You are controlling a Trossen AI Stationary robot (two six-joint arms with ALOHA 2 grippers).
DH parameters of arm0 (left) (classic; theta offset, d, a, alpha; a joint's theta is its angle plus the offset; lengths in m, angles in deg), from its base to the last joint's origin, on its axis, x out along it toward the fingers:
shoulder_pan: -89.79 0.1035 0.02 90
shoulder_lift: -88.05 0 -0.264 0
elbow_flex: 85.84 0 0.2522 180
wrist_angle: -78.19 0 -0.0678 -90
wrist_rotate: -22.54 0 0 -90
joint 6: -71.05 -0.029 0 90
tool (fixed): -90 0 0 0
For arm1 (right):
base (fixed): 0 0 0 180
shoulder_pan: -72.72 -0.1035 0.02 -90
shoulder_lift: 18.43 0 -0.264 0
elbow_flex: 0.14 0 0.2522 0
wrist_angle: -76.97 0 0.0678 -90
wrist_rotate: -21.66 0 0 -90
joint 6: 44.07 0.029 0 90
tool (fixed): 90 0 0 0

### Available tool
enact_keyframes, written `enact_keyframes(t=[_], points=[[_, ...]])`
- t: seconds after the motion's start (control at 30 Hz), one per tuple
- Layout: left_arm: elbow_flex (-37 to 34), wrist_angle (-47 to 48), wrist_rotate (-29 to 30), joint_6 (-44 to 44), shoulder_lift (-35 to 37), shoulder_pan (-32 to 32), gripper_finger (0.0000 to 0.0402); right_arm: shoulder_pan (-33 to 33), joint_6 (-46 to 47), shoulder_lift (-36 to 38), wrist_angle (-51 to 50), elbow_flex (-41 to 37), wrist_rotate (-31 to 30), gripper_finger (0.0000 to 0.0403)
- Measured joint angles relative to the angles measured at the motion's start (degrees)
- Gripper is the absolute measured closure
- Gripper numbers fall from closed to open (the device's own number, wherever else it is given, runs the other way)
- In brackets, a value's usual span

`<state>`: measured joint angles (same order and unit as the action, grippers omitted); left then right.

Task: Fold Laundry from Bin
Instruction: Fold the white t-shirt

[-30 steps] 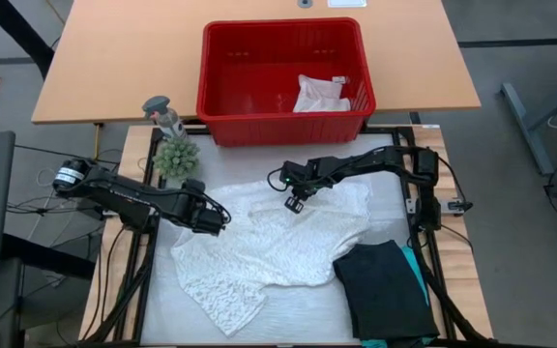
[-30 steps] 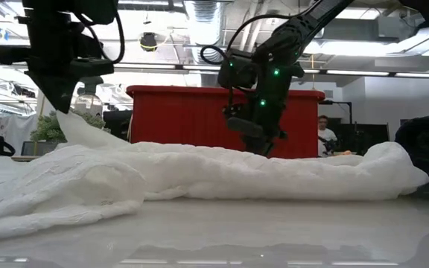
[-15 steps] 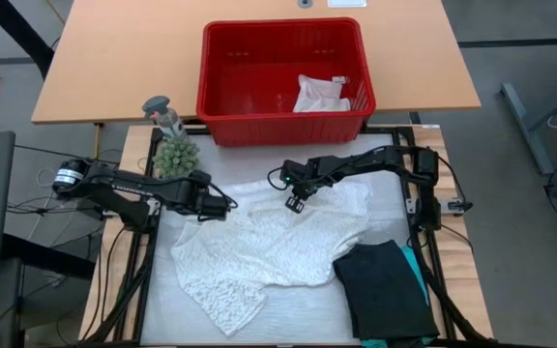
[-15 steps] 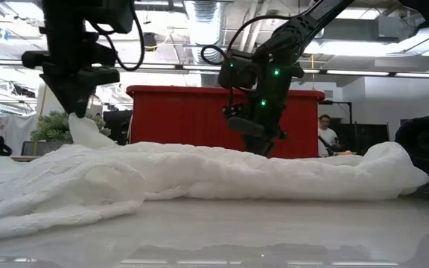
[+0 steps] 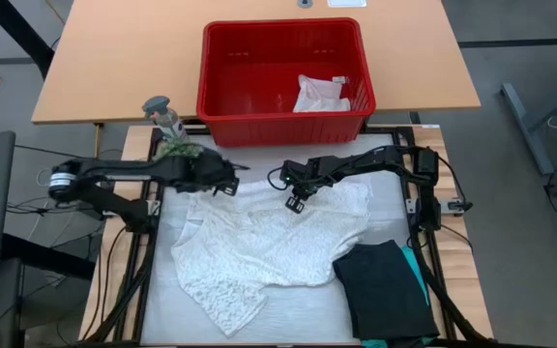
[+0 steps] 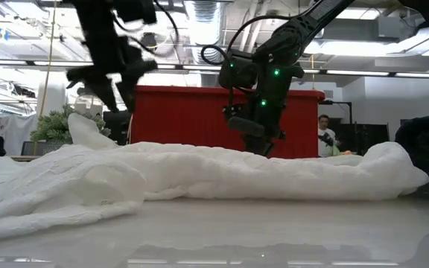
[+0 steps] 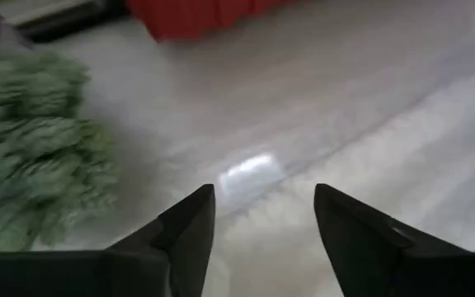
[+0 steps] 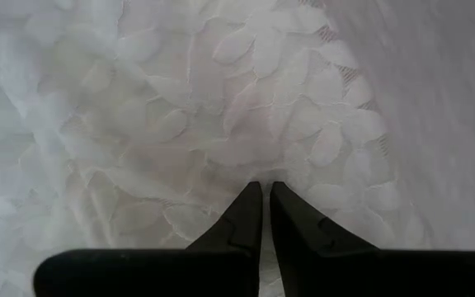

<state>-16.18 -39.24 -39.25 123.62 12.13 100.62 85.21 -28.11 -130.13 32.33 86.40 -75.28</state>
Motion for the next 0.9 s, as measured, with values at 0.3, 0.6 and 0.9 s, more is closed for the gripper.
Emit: enact_keyframes(t=[0.3,0.6,0.9], points=[[-0.1,0.0,-9.3,-3.3,-7.6,4.6,0.0373,0.0,-0.1,0.0,0.0,0.0,0.7,0.035],[-0.1,1.1,-14.9,-4.2,-6.6,1.7,0.0401,0.0,-0.1,0.0,0.0,0.0,0.7,0.035],[-4.5,7.6,-12.9,-2.9,-6.6,0.7,0.0401,0.0,-1.0,0.0,-0.1,0.0,0.8,0.035]])
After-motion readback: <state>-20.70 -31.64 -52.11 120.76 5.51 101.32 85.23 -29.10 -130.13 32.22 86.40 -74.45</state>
